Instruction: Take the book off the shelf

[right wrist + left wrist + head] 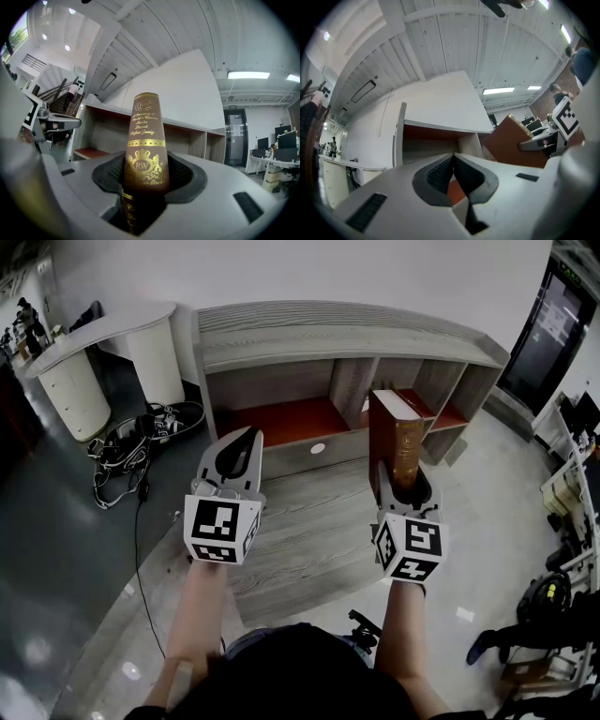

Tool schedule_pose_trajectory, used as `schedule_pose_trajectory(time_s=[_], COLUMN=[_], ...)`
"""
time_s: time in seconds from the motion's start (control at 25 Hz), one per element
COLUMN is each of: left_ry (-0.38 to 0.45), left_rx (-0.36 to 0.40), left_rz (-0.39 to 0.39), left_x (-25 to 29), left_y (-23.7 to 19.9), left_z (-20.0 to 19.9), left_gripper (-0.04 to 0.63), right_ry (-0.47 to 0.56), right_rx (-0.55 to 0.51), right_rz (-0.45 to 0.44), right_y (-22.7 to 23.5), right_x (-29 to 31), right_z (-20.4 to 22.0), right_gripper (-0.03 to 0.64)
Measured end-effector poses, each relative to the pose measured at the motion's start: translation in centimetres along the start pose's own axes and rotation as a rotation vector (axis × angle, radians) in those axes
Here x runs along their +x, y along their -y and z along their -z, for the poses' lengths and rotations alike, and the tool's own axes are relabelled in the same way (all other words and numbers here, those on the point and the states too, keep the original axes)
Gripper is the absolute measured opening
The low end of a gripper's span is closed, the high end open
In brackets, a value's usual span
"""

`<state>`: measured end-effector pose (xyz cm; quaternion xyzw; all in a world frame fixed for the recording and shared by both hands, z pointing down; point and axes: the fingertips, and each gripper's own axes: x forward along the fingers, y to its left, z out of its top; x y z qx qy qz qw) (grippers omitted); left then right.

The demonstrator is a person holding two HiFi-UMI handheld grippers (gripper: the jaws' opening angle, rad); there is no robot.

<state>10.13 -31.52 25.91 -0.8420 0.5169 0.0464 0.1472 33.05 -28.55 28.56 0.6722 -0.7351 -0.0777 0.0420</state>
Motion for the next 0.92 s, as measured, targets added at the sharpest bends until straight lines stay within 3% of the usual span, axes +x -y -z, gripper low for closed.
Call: schedule_pose_trajectory(time_s=[0.92], left_ry=[0.041], left_rx=[0.011], left_rz=[-0.012], left_x=[-0.5], left_y=[-0.5], left_z=[-1.7], left_gripper=[0.012], right_ry=[0.034], right_rx=[0.005], right_rz=[-0.007], right_y=[-0.7], right_x=[-0.5], right_z=[-1.3], right_gripper=[0.224])
